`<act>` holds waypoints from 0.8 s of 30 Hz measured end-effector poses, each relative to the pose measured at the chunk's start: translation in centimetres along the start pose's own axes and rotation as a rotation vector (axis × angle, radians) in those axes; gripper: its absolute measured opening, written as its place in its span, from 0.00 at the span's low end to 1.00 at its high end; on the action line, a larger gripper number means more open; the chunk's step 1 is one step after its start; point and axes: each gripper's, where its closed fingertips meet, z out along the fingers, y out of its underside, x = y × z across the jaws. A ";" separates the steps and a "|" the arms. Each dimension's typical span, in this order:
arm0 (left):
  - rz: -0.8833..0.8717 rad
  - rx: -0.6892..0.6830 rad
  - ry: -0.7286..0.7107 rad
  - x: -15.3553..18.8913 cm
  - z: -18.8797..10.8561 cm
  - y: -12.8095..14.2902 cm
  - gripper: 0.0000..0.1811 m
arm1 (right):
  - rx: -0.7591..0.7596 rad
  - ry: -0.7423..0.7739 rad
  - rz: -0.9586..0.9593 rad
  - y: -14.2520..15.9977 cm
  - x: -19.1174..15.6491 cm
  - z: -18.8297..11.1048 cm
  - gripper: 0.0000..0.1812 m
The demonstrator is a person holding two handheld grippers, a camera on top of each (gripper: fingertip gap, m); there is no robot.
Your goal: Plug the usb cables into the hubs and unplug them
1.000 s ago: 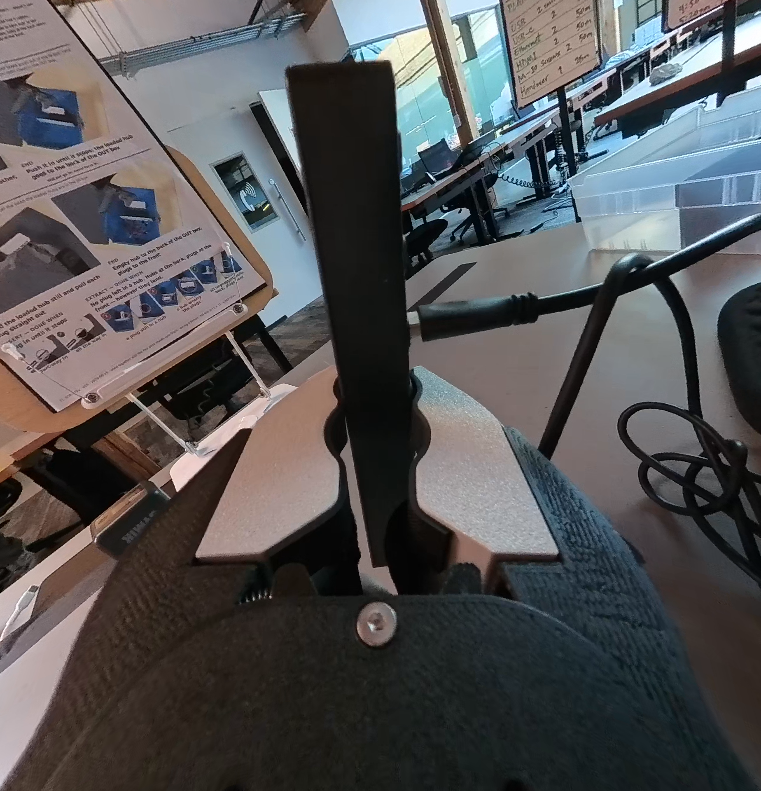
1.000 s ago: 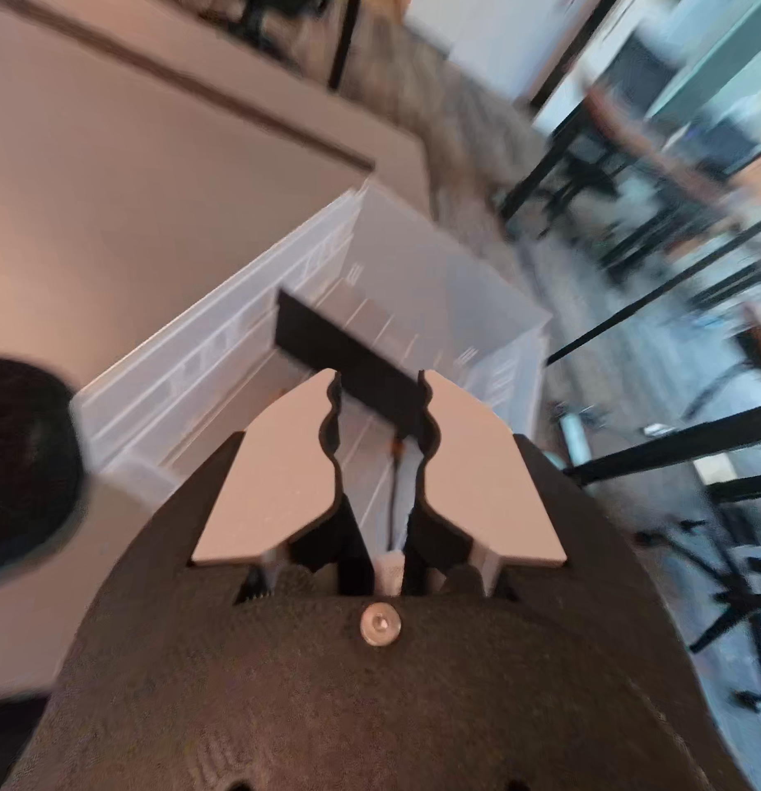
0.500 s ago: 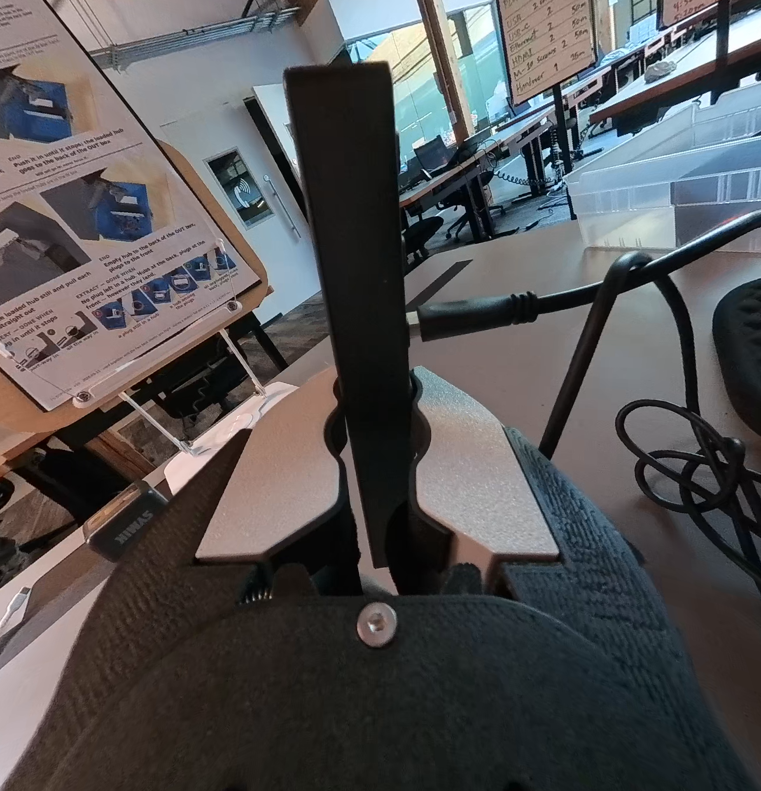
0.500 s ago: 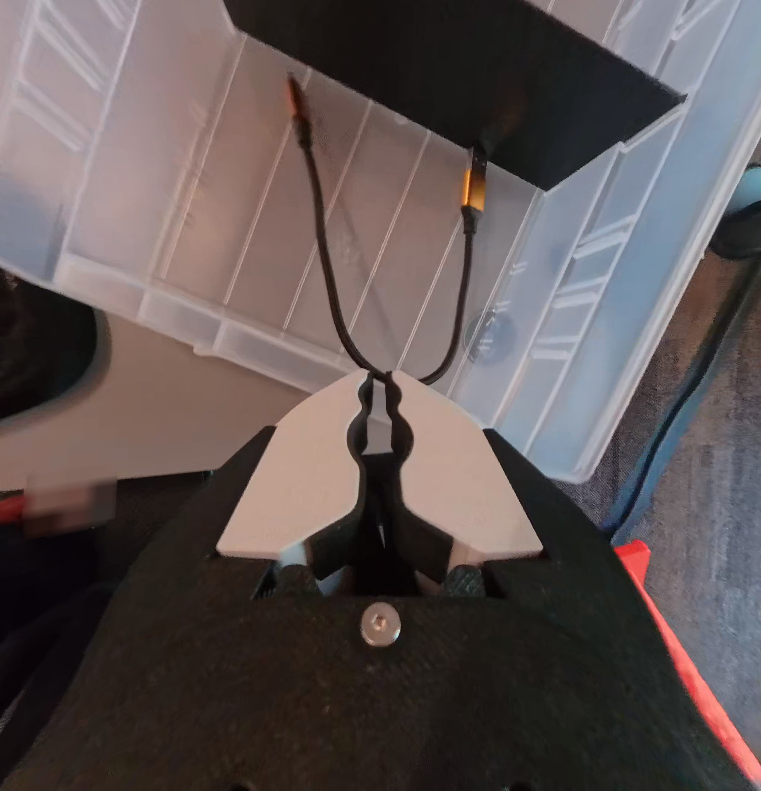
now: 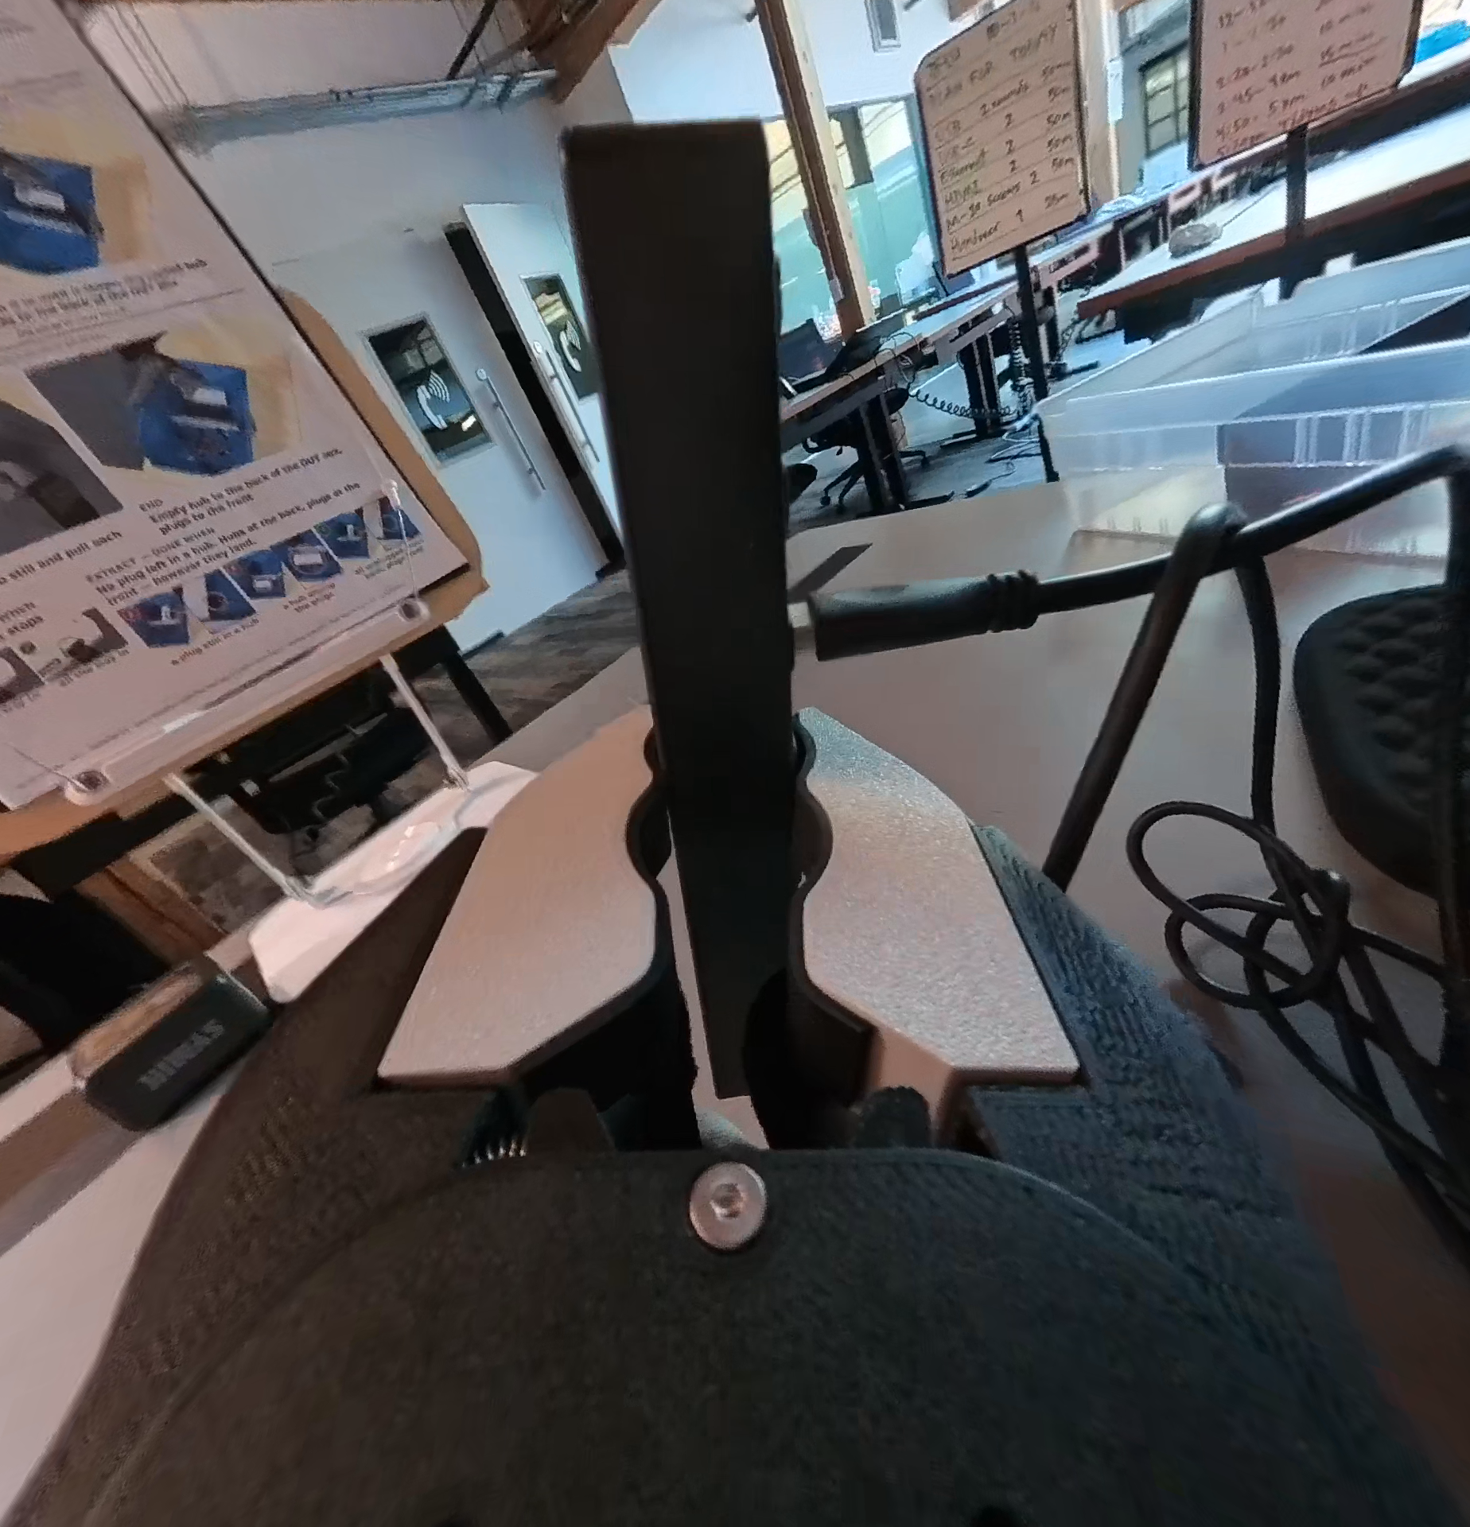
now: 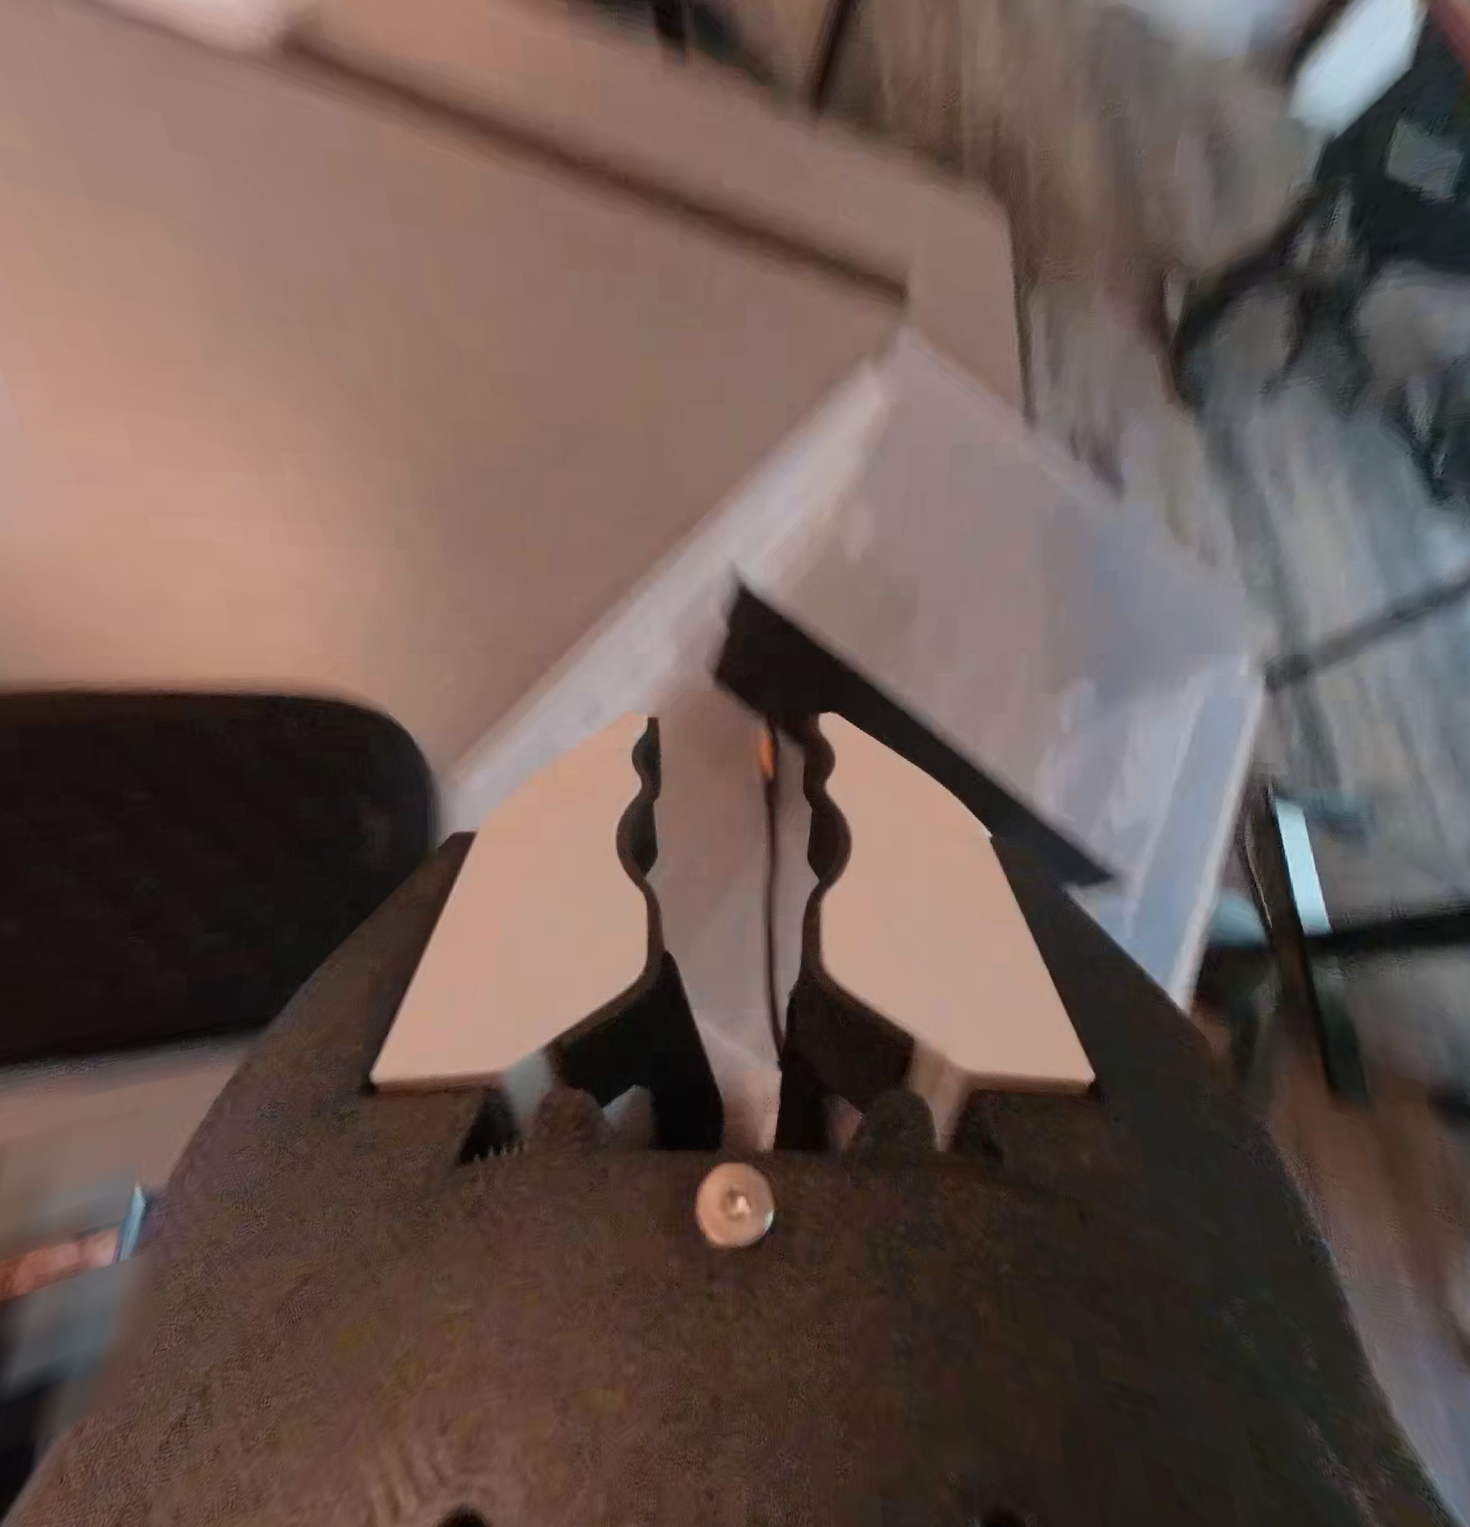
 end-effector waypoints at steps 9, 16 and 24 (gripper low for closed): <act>0.206 0.087 0.000 2.4 -0.5 -2.4 0.14 | 0.726 -0.875 -0.063 -14.8 -26.6 -6.1 0.17; 0.377 0.094 -0.046 3.4 -0.7 -3.2 0.14 | 0.668 -0.697 -0.196 -13.2 -33.7 -1.0 0.16; 0.422 0.063 -0.018 4.6 -0.2 -2.5 0.14 | 0.576 -0.641 -0.256 -11.9 -34.5 0.8 0.10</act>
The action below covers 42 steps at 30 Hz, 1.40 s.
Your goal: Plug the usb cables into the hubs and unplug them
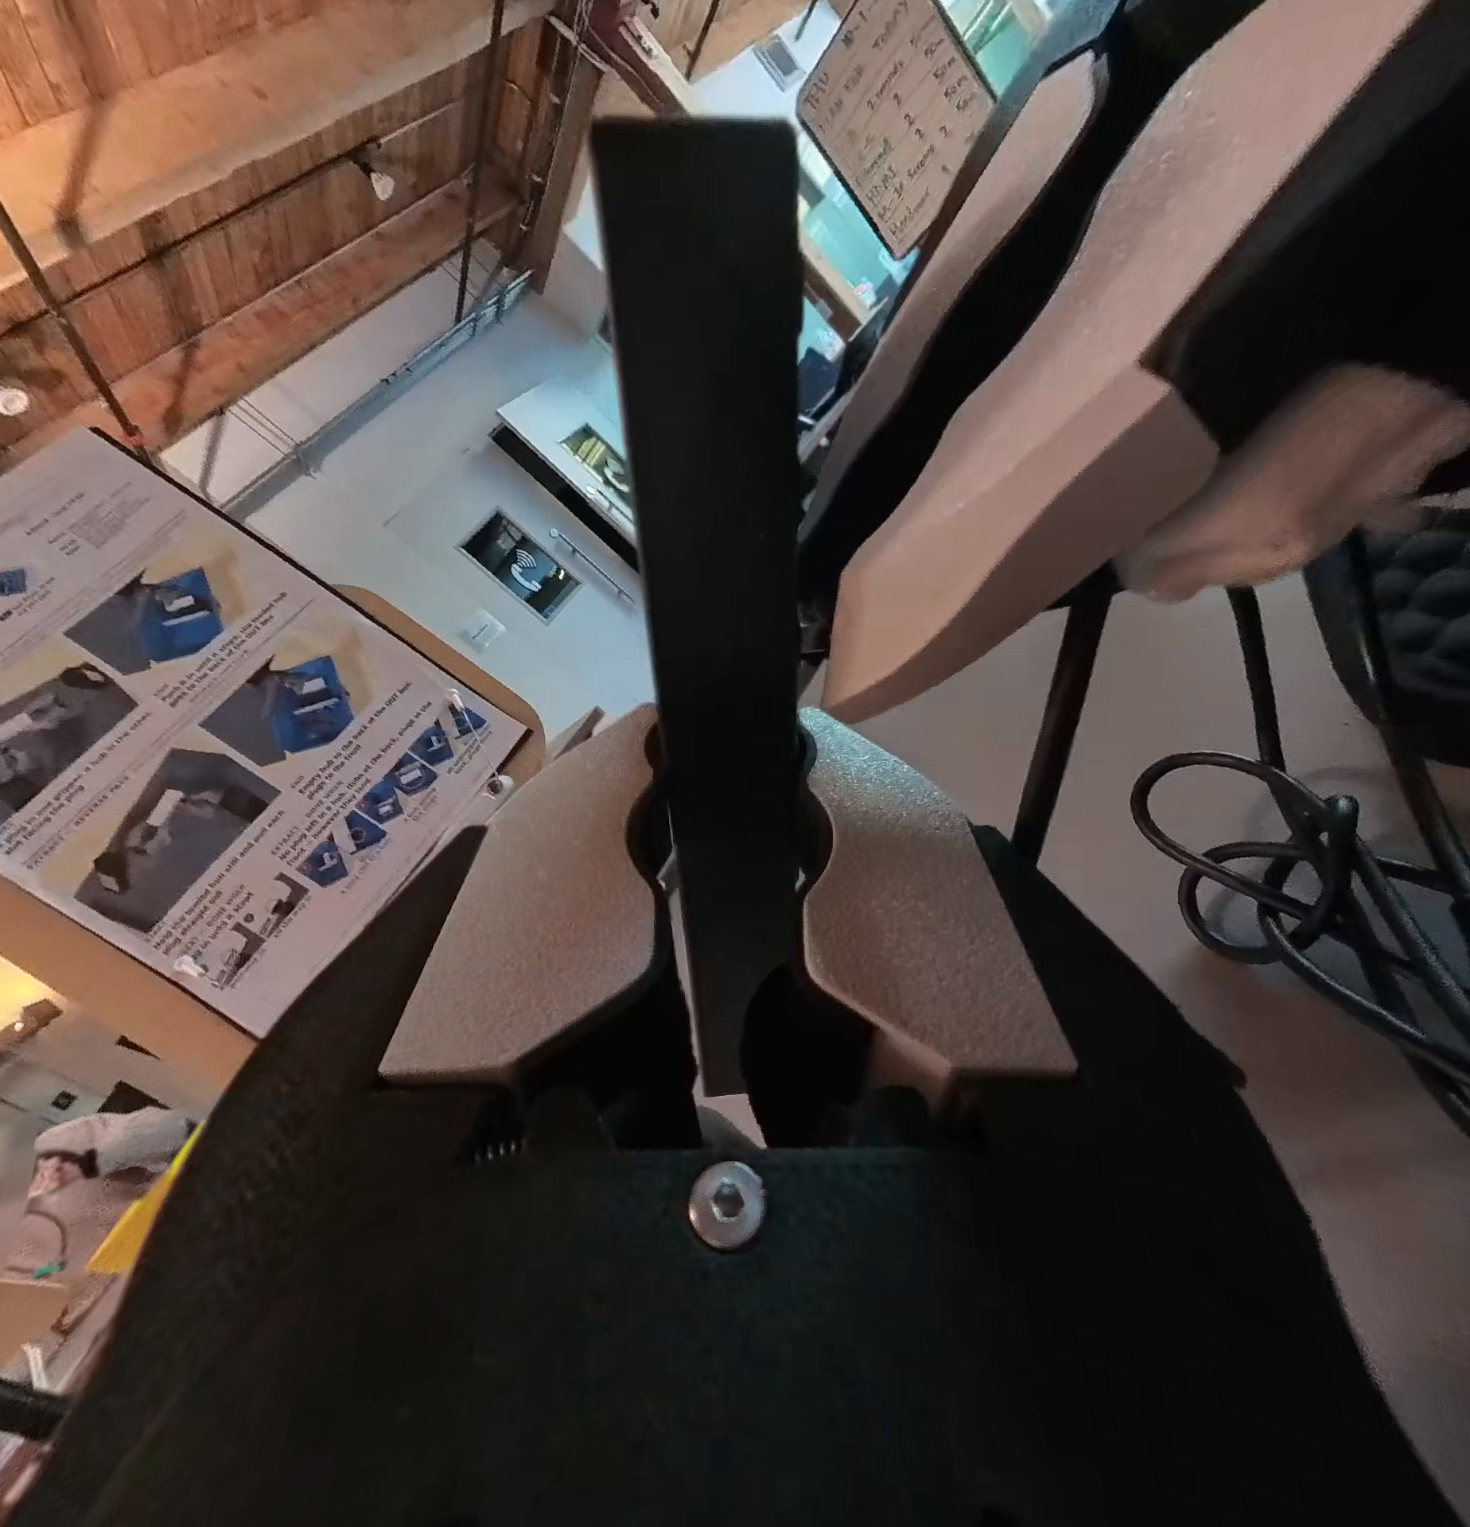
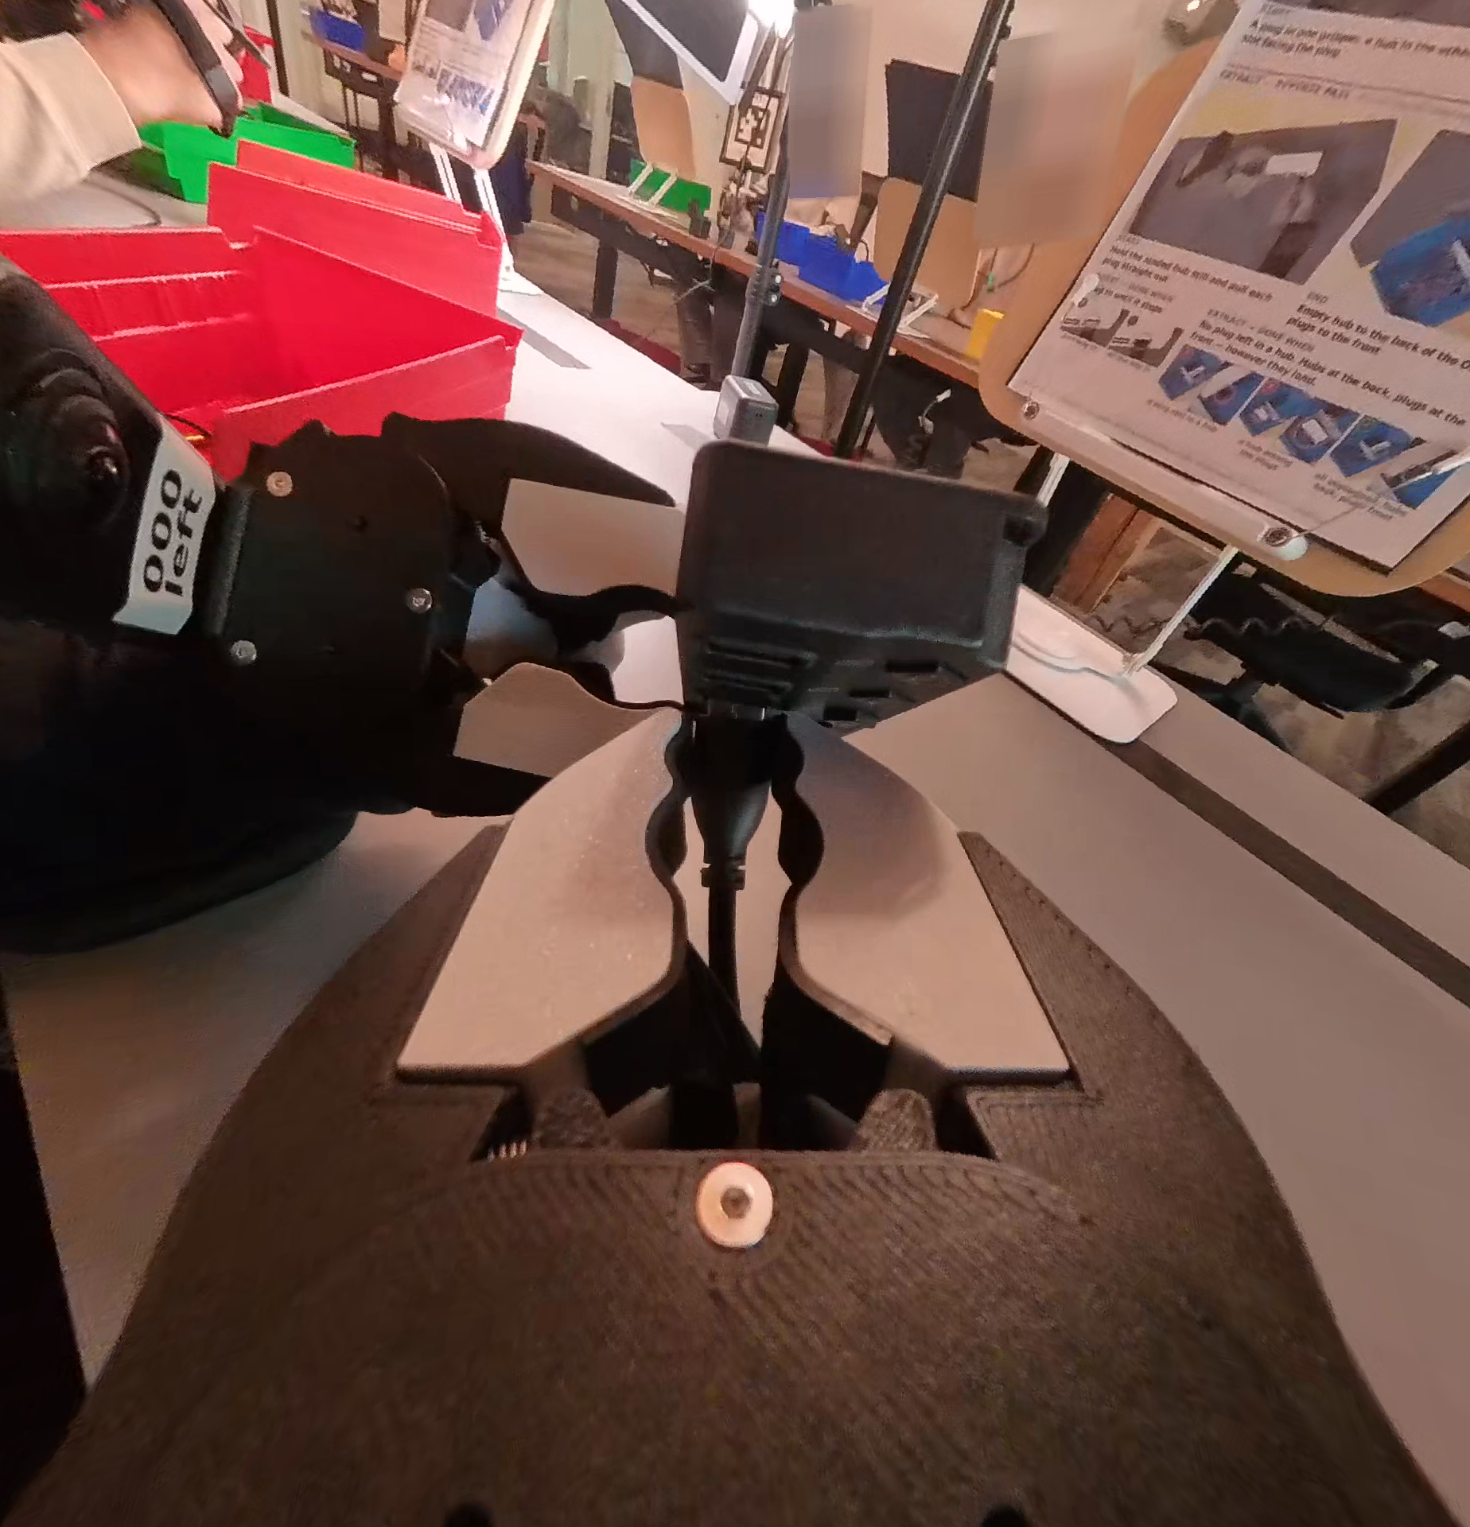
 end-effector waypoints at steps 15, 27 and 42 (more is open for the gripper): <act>-0.935 0.040 -0.312 -13.6 -4.7 7.5 0.13 | -0.123 -0.087 0.004 3.0 -1.1 0.7 0.10; -0.575 -0.048 -0.197 -9.5 -3.4 6.3 0.14 | -0.058 -0.209 -0.054 1.2 0.3 -1.8 0.17; -0.609 -0.025 -0.256 -10.9 -4.2 6.6 0.14 | -0.353 -0.292 -0.358 3.9 0.1 -7.8 0.22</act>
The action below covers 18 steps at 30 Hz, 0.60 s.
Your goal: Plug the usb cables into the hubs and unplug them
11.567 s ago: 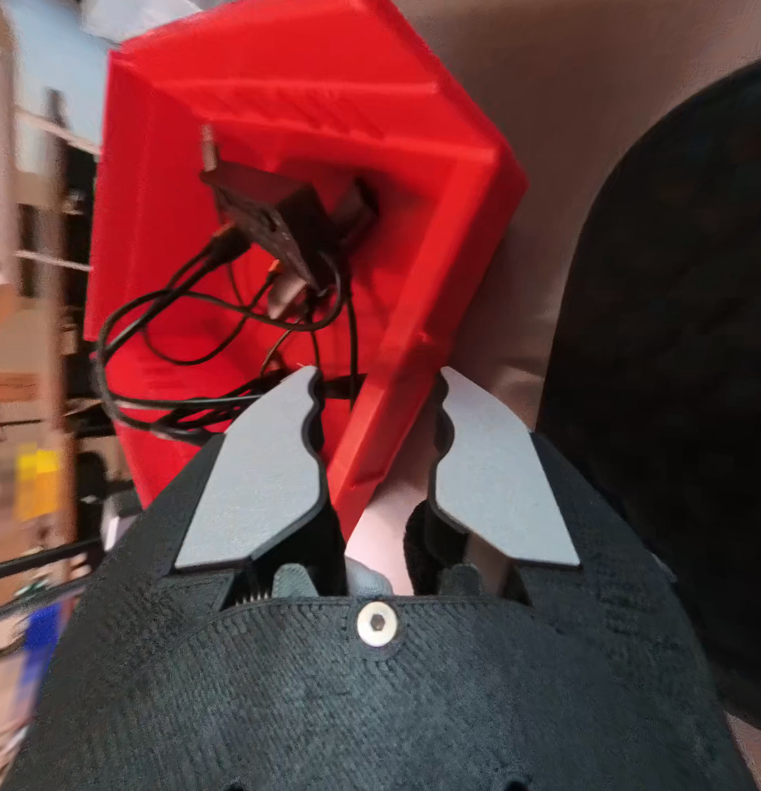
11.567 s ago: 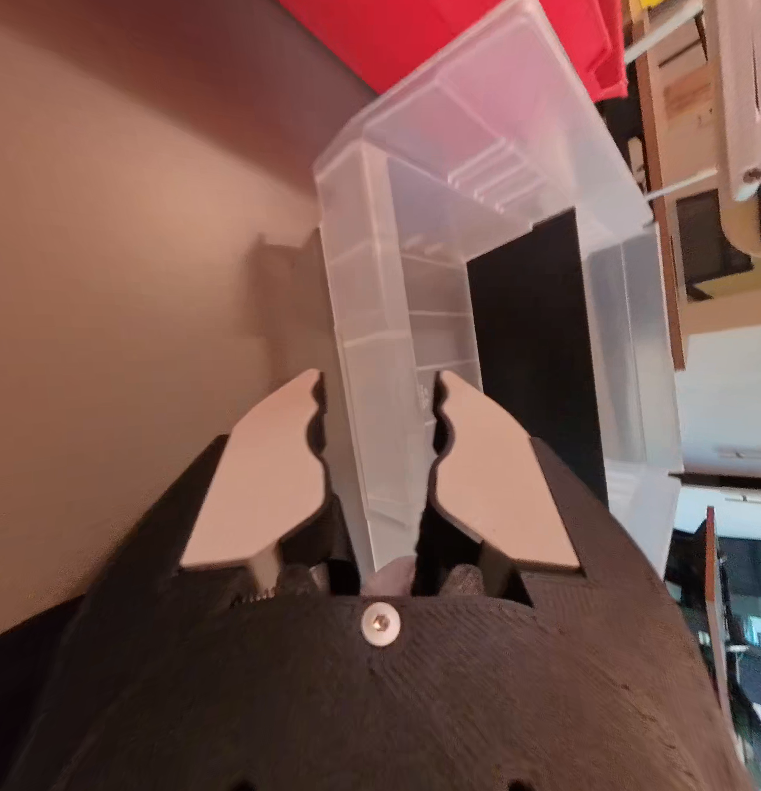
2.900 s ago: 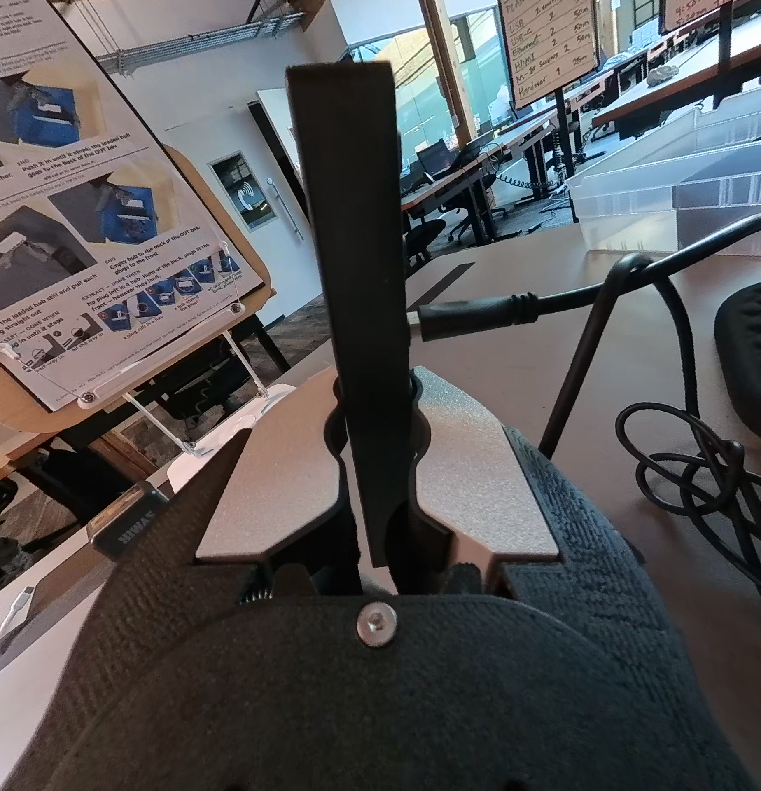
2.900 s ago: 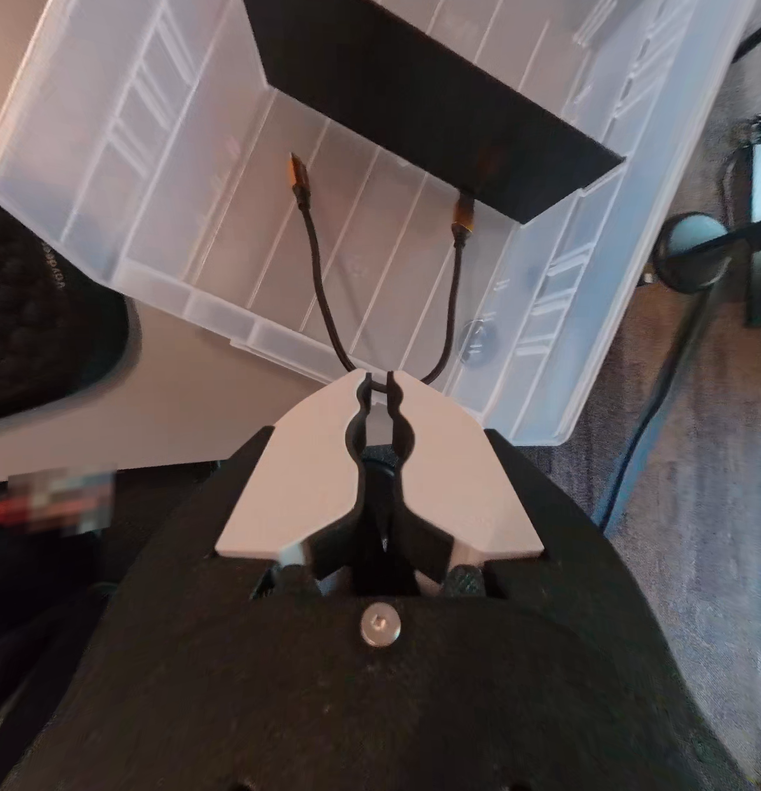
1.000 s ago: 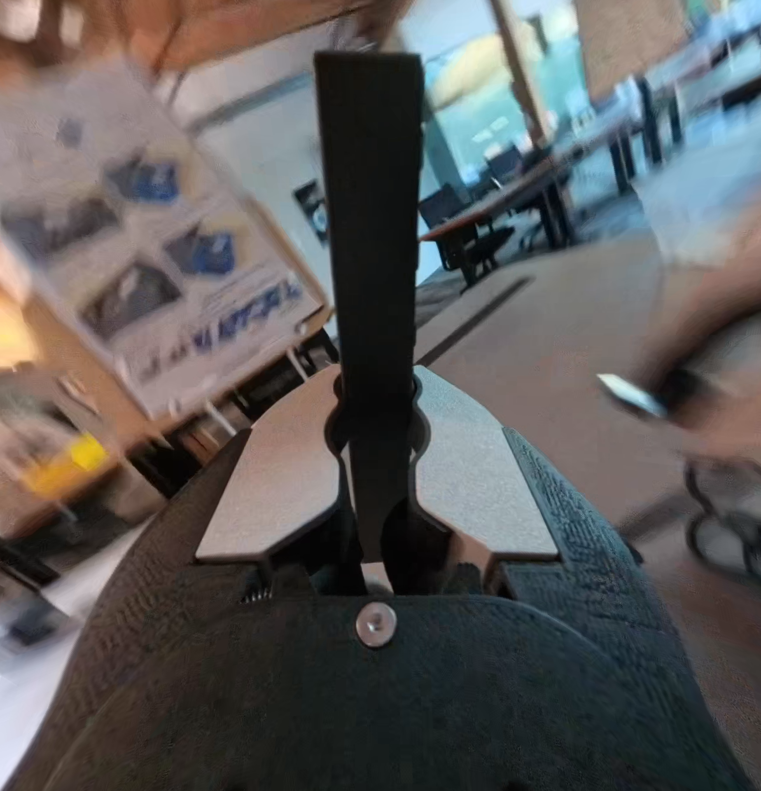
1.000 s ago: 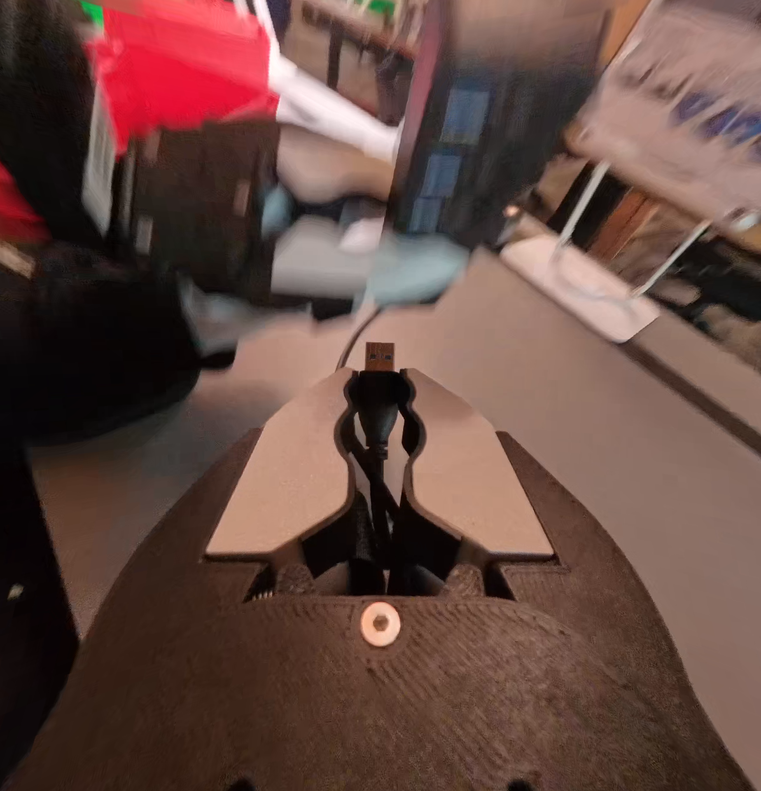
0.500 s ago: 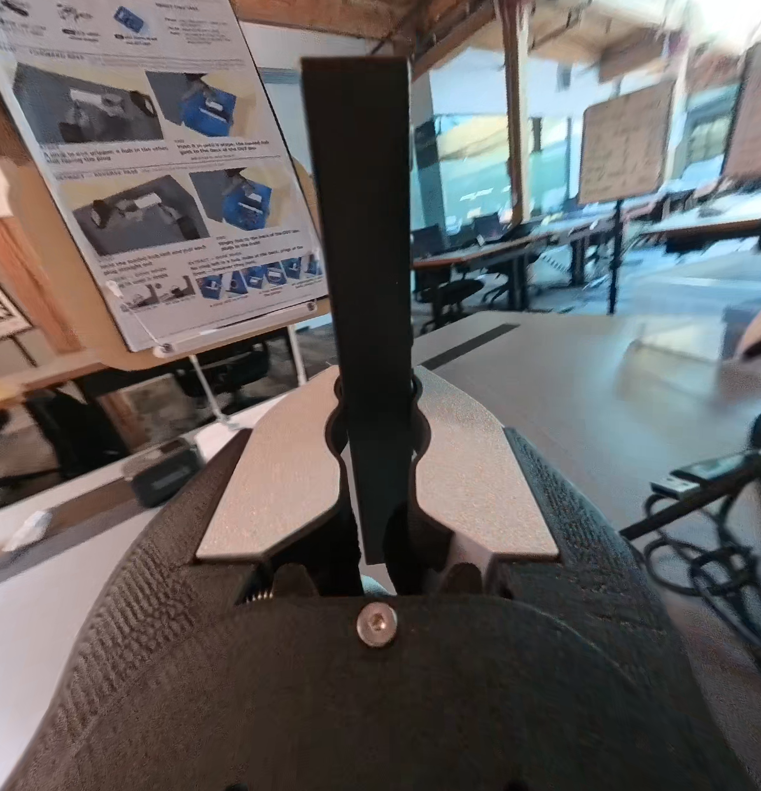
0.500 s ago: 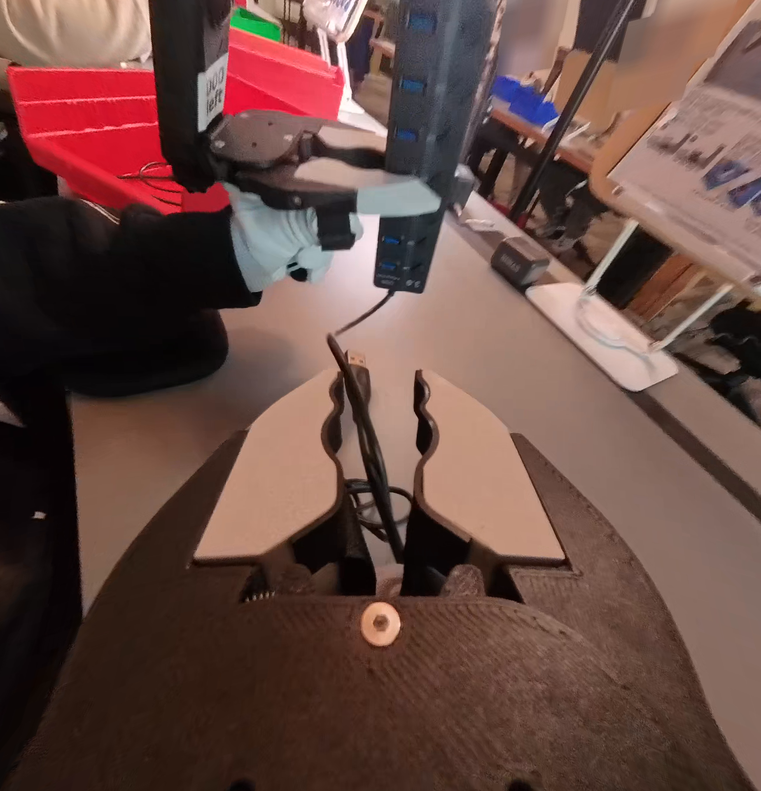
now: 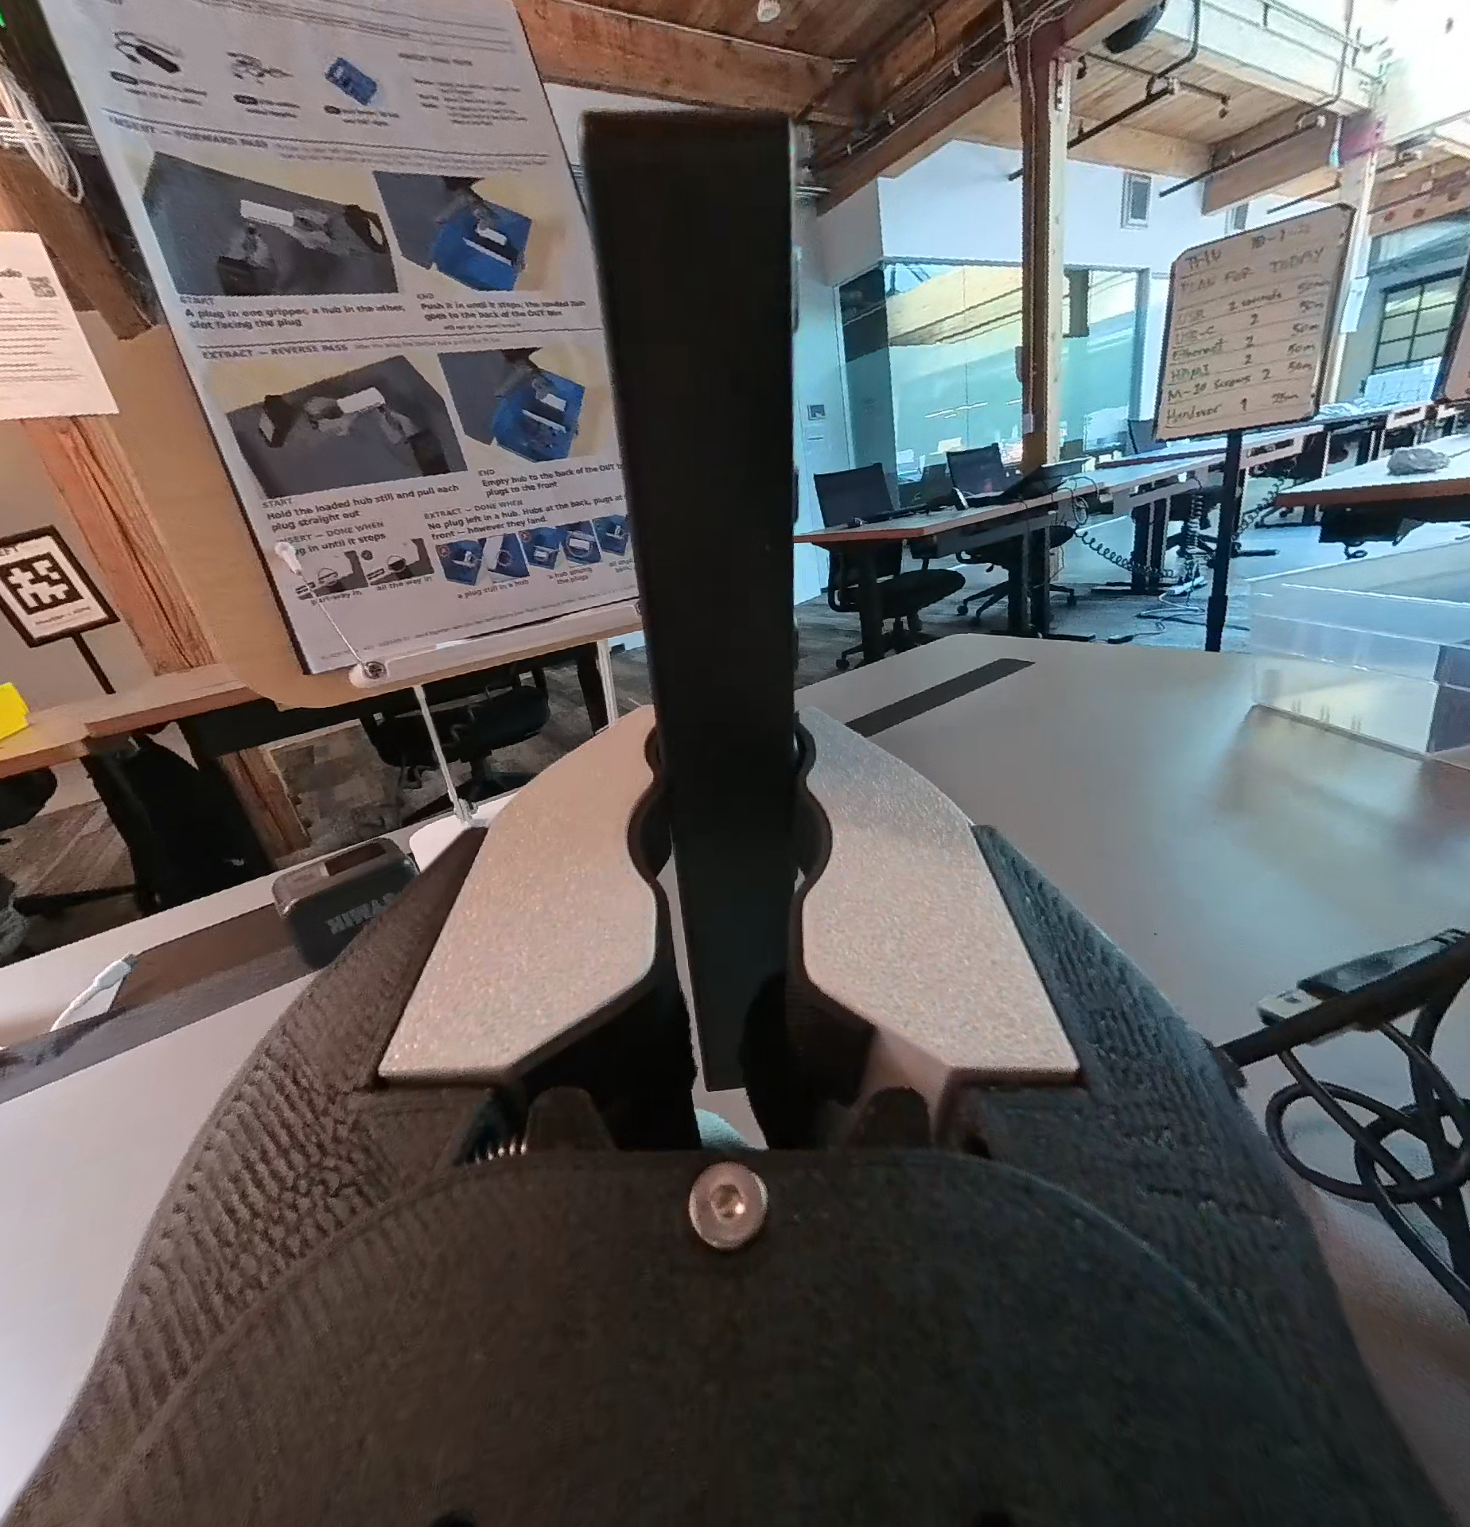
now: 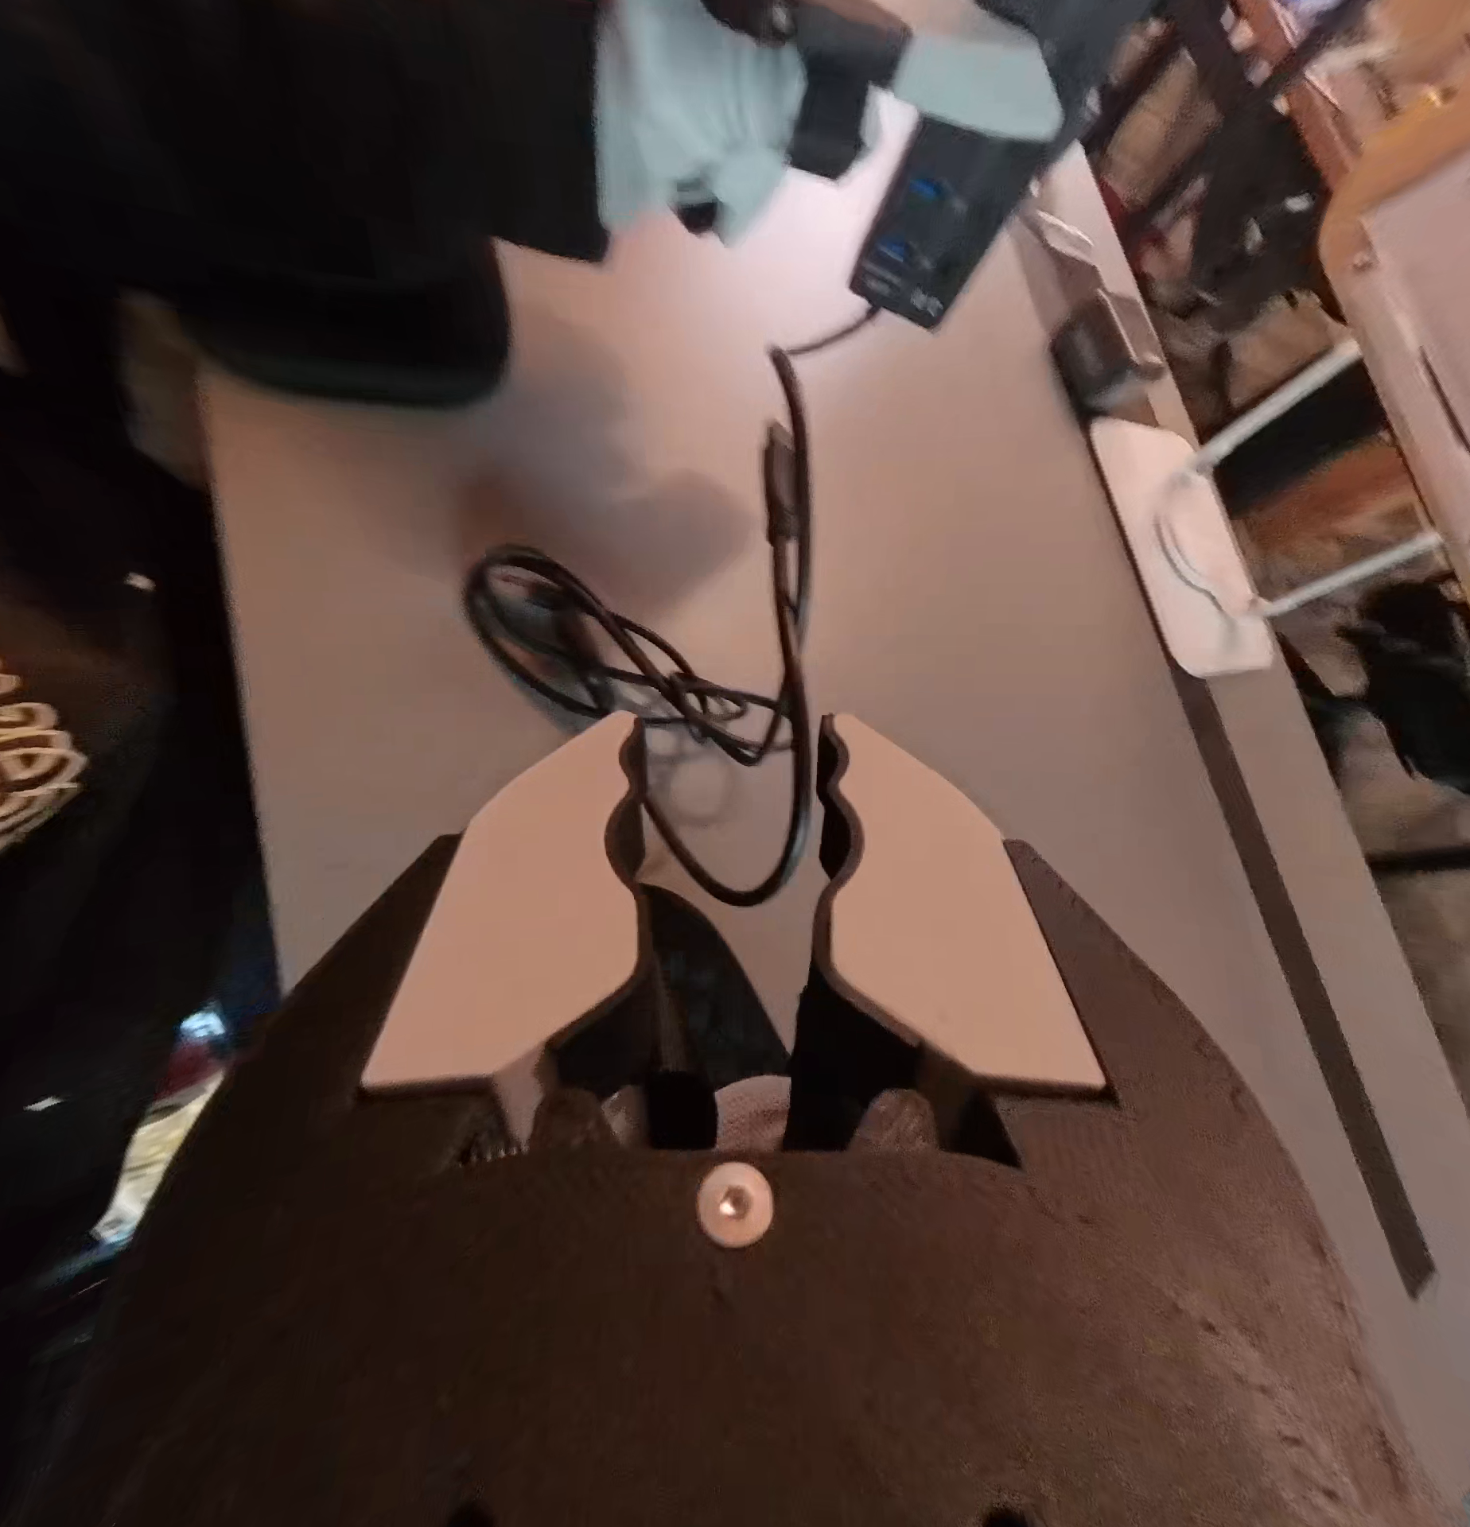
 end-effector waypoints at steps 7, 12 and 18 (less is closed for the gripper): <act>-0.009 -0.011 -0.025 -0.6 0.0 0.3 0.14 | 0.049 -0.117 -0.137 -0.3 -2.2 1.9 0.21; -0.006 -0.021 -0.019 -0.5 0.1 0.4 0.14 | 0.031 -0.226 -0.300 -1.4 -6.2 4.4 0.26; -0.003 -0.021 -0.019 -0.5 0.0 0.3 0.14 | -0.265 -0.221 -0.289 4.8 -5.0 7.6 0.22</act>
